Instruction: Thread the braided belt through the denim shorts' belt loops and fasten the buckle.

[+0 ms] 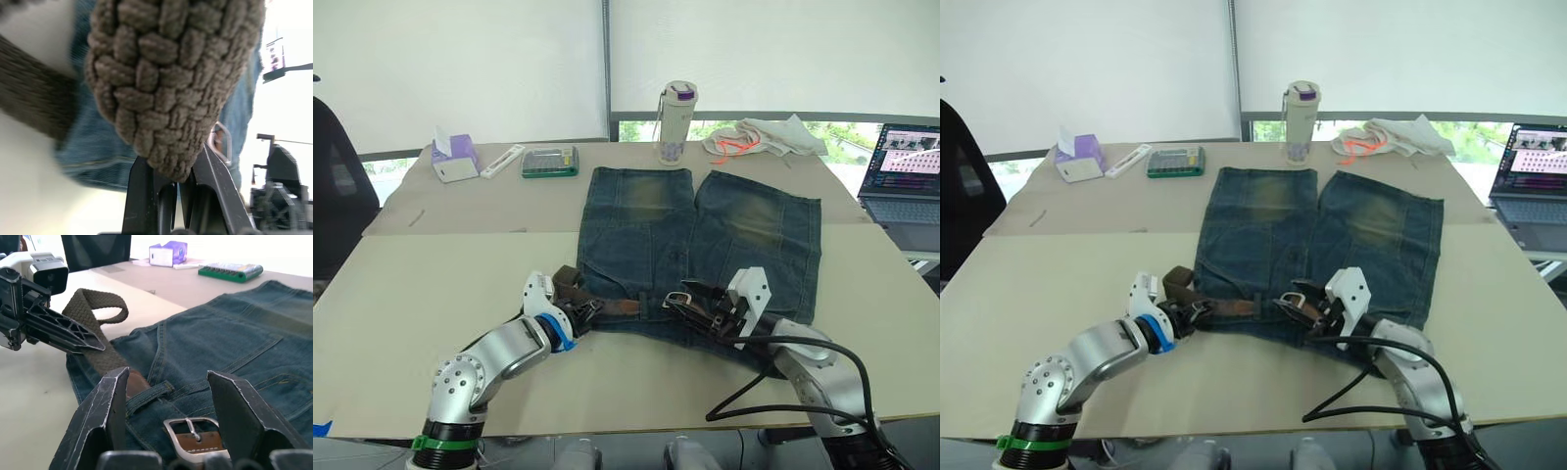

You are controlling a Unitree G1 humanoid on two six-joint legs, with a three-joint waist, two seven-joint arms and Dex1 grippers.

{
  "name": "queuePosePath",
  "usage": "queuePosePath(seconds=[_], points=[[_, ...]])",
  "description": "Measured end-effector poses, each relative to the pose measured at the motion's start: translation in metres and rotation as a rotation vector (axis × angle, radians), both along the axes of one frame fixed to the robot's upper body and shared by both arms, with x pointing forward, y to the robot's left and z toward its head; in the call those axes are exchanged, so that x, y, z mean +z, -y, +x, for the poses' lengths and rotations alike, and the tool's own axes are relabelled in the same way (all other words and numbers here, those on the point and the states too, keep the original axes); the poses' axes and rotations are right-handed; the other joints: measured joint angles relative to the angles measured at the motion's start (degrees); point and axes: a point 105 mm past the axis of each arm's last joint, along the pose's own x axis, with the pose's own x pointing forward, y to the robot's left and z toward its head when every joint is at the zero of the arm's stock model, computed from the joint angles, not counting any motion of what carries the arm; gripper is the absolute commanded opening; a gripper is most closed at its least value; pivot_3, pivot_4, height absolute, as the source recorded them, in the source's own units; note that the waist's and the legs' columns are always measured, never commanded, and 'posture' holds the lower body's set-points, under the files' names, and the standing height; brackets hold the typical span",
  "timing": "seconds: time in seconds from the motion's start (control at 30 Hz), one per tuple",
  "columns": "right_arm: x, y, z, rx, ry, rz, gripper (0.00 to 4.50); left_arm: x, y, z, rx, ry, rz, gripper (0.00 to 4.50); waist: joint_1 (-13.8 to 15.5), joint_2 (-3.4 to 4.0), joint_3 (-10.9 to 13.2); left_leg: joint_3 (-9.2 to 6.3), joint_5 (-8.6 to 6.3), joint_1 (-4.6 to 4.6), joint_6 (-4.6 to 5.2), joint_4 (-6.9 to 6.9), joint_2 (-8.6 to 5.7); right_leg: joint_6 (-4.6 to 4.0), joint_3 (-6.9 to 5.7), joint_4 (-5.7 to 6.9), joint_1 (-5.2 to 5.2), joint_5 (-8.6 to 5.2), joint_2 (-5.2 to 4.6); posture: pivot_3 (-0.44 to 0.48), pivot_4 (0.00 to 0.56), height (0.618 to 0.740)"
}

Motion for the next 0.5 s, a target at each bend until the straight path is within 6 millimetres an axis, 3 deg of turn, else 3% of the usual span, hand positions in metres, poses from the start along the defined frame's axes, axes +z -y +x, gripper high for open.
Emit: queuePosePath(seconds=[0.3,0.5], points=[[-0.024,0.000,-0.012,0.033,-0.224,-0.129,2.83,-0.012,0.025,0.007,-0.045,-0.005,-0.068,0.00,0.6,-0.01,0.0,0.04,0.02,-0.02,-0.02,0.00,-0.06,0.00,0.00,-0.06,0.02,0.00,-0.01,0.000,0.150,0.740],[-0.027,-0.006,-0.013,0.012,-0.287,-0.153,2.83,-0.021,0.025,0.009,-0.081,0.020,-0.019,0.00,0.5,-0.03,0.0,0.06,0.02,-0.02,-0.02,0.00,-0.04,0.01,-0.02,-0.04,0.01,-0.01,0.04,0.000,0.150,0.740]])
